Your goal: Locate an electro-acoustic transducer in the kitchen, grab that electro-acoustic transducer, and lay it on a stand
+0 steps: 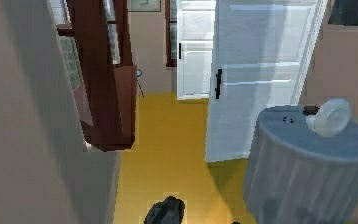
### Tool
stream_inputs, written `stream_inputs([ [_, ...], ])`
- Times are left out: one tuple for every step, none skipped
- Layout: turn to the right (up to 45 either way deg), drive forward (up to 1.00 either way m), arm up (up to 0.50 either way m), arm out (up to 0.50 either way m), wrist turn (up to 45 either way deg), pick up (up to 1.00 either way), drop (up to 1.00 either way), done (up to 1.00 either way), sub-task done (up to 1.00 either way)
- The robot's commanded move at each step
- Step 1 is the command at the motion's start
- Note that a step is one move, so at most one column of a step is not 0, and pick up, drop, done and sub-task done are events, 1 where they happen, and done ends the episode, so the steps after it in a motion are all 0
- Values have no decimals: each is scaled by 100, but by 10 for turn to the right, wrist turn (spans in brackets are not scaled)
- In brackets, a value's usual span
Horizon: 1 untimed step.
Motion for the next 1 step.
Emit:
stream_inputs([
  [0, 90, 0, 0, 0, 0, 0, 0, 0],
])
